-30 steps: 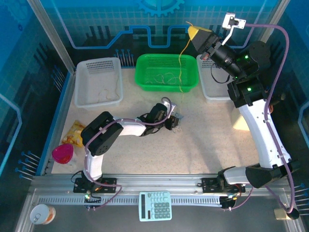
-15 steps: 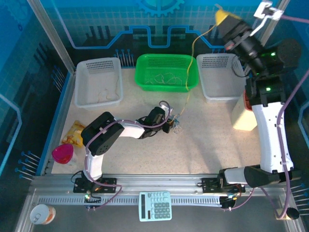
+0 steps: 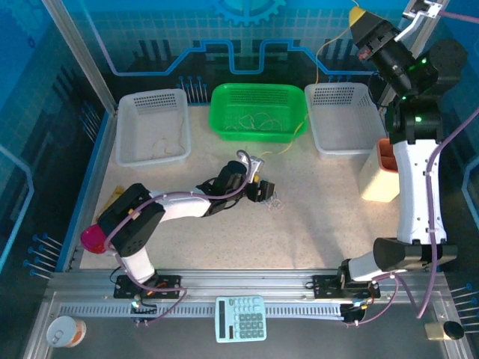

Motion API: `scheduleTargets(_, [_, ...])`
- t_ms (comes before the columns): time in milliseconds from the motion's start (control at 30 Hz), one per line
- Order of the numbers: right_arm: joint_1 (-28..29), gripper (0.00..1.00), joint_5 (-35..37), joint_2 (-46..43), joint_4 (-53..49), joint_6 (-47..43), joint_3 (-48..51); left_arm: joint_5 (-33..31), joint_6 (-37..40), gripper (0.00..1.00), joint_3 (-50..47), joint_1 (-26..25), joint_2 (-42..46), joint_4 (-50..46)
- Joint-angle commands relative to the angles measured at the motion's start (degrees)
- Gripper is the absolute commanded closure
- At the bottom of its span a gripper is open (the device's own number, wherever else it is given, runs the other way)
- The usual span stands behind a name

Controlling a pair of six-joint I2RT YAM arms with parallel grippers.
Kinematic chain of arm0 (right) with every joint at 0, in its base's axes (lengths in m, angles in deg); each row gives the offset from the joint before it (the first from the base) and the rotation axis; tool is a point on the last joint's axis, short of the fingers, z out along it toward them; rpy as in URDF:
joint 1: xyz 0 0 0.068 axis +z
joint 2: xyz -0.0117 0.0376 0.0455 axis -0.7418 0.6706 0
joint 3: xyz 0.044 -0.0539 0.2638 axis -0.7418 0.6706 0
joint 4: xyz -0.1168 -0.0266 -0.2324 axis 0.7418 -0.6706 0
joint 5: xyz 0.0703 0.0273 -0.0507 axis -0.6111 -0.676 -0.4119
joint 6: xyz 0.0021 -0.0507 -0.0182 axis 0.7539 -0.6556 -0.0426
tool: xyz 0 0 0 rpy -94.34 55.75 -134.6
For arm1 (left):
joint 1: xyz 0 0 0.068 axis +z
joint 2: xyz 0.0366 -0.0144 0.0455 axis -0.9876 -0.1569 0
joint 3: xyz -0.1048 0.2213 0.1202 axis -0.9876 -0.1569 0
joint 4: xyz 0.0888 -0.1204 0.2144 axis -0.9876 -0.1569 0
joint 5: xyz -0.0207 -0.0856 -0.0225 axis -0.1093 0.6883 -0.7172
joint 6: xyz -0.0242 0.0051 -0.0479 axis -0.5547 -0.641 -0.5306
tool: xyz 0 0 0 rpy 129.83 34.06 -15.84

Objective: Untangle the cables

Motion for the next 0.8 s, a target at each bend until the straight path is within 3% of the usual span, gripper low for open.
scheduleTargets(0, [-3.04, 1.0, 2.35, 1.64, -0.58, -0.77, -2.18, 1.31, -0.11, 0.15, 0.51, 0.3, 2.65, -3.29])
scheduleTargets(133, [-5.89, 1.0, 3.15, 4.58, 0.0, 1.1, -4.56, 0.89, -0.01, 0.01, 1.08, 0.3, 4.2, -5.14])
scheduleTargets(400, [-10.59, 1.0, 5.73, 8.1, -0.56, 3.66, -9.39, -10.95, -2.01, 0.01, 4.94, 1.08, 8.22, -17.64])
scheduleTargets(567, [-12.07, 1.0, 6.46, 8.24, -1.39, 4.12, -10.66, -12.93, -4.09, 0.01, 4.51, 4.52, 12.76, -20.58])
scheduleTargets(767, [-13.39, 1.0, 7.61, 6.83, -2.62, 3.2, -9.55, -12.57, -6.55, 0.01, 3.19, 12.72, 18.66, -22.95])
